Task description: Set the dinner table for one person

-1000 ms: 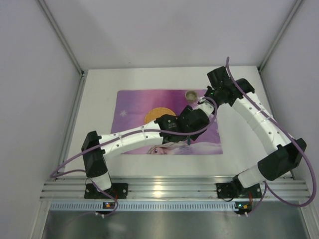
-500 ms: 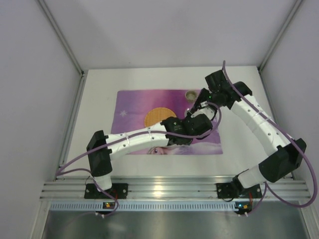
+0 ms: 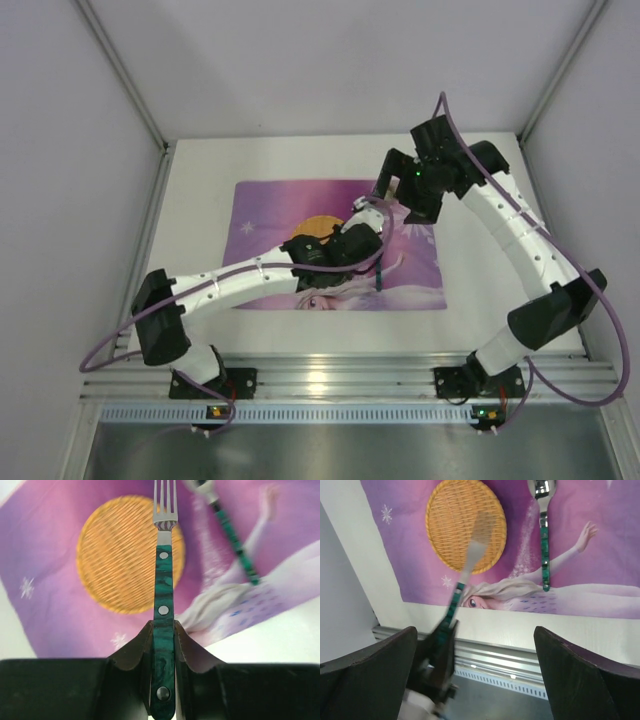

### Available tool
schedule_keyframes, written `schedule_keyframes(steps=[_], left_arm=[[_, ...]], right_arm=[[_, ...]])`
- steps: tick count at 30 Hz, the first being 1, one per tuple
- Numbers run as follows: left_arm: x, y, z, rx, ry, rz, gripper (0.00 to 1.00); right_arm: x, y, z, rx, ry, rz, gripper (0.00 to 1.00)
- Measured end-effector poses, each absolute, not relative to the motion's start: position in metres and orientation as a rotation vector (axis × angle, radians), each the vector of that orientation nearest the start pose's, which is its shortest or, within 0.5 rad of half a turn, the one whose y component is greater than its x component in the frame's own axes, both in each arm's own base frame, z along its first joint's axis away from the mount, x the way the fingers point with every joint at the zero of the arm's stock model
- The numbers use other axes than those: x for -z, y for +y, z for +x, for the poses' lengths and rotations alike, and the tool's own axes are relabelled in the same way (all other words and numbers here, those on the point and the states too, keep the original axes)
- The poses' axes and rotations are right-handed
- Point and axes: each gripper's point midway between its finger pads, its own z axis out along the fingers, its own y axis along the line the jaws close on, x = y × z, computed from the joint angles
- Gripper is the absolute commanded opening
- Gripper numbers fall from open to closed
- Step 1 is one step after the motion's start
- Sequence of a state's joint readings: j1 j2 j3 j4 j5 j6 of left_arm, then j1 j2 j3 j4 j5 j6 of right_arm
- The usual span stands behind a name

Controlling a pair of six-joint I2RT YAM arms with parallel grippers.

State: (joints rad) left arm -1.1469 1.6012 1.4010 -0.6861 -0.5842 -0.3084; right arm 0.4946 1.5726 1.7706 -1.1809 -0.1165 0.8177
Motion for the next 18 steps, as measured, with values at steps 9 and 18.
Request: schedule_keyframes(steps=[9, 18], left_arm=[[-0.161, -0.172, 0.299, -0.094, 2.361, 0.293, 0.0], [-0.108, -0.087, 0.322, -0.074, 2.535, 0.065, 0.0]], right_arm=[[-0.276, 0.161, 0.294, -0.559, 2.588, 0.481, 1.0], [-0.246, 0.147, 0.261, -0.544, 2.653, 0.51, 1.0]])
